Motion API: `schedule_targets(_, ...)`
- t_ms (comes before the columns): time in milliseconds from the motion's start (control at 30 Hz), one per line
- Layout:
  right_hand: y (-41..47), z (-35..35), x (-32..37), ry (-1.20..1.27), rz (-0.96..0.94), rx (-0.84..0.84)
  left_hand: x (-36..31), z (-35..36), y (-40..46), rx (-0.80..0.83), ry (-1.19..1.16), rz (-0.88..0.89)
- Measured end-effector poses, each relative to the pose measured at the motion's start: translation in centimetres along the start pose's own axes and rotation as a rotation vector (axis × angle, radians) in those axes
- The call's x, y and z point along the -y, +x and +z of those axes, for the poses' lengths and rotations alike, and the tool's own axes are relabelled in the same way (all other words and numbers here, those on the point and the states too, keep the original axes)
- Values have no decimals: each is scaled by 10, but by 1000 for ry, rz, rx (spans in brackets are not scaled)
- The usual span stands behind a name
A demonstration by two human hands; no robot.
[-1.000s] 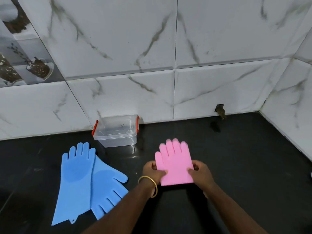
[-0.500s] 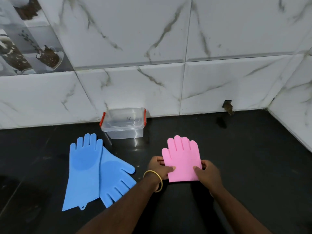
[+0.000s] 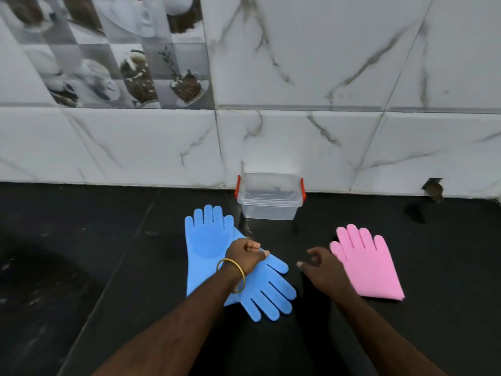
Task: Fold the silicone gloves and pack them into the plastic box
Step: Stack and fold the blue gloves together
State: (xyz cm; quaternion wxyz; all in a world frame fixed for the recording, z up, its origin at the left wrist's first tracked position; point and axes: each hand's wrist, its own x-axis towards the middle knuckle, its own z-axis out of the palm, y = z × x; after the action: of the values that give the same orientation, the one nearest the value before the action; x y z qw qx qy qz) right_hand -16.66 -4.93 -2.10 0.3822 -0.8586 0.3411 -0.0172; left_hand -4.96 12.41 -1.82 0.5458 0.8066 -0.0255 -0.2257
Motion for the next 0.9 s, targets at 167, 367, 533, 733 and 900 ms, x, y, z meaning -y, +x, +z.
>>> schedule_targets(167,-15,62,18,-77,39,129,38,-83,16,-209,259,-143)
schedule_targets(367,-8,79,29,-73,107,151,62,-137,26,-244,312,-365)
schedule_targets(533,-12,82,41,62,26,82,61,-138,33,-89,408,-287)
schedule_targets(733,-16,61,57,257,9,112,57,-158,44,-81,488,-243)
schedule_targets(900,-19,25,71,432,120,150,62,-196,60,-162,621,-278)
